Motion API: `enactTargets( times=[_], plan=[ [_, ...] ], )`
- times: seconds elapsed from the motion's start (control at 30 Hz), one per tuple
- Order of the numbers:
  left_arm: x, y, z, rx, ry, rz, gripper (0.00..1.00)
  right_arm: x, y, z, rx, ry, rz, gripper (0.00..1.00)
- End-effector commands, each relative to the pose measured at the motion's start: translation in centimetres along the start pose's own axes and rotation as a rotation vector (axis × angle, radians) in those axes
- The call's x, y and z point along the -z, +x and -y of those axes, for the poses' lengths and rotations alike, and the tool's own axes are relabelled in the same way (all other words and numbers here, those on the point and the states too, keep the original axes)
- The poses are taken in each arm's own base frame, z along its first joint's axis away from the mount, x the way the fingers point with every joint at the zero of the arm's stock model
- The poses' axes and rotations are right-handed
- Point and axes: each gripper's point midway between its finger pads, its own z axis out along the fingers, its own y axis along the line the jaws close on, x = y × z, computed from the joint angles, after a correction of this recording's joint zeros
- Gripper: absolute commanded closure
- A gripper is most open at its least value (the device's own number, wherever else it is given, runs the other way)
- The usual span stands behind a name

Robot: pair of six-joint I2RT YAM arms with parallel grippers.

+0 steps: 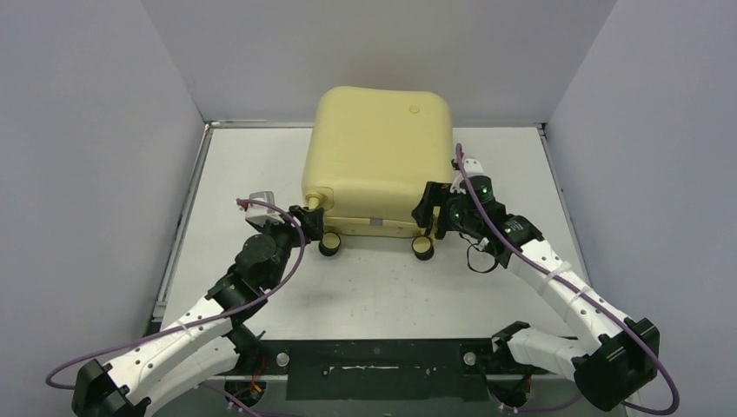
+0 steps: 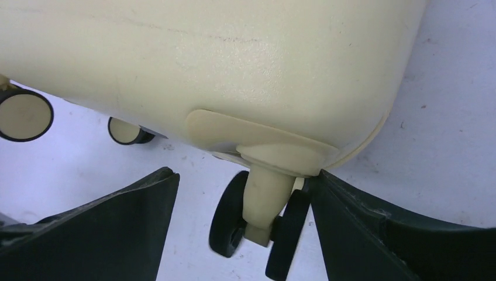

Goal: Pack the luggage
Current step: Zip the luggage at the center of the board.

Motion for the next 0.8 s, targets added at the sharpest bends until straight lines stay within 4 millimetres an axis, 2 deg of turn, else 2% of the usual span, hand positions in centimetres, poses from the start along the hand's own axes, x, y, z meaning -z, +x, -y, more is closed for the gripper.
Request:
enactTargets(
  times=[0.0, 0.1, 0.2, 0.33, 0.47, 0.53, 0.6, 0.67, 0.77],
  plan=[
    [1.2, 0.0, 0.2, 0.015, 0.012, -0.078, 0.18, -0.2, 3.0, -1.1, -0.005, 0.015, -0.07, 0.25],
    [1.7, -0.2, -0.2, 0.009, 0.006, -0.075, 0.18, -0.4, 4.2, -2.8, -0.041, -0.005, -0.055, 0.41],
    [2.1, -0.4, -0.4, 0.004, 0.005, -0.073, 0.18, -0.8, 4.6, -4.5, -0.069, 0.006, -0.003, 0.49],
    [2.6, -0.3, -0.8, -0.005, 0.004, -0.086, 0.18, -1.8, 5.6, -7.6, -0.11, -0.025, 0.021, 0.56],
    [3.2, -0.3, -0.6, -0.025, 0.039, -0.095, 0.18, -3.1, 6.5, -10.9, -0.136, -0.073, 0.033, 0.56],
    [3.6, -0.1, -0.3, -0.044, 0.075, -0.099, 0.19, -3.8, 6.6, -12.9, -0.132, -0.107, 0.037, 0.5],
    [3.8, 0.4, 0.1, -0.073, 0.125, -0.104, 0.18, -4.4, 6.8, -13.8, -0.109, -0.101, 0.022, 0.35],
    [3.8, 1.2, 0.3, -0.095, 0.161, -0.112, 0.18, -4.2, 6.4, -14.0, -0.08, -0.092, 0.031, 0.24],
    [3.8, 2.3, 0.5, -0.094, 0.2, -0.114, 0.18, -2.8, 5.1, -12.8, -0.025, -0.061, 0.066, 0.13]
  ],
)
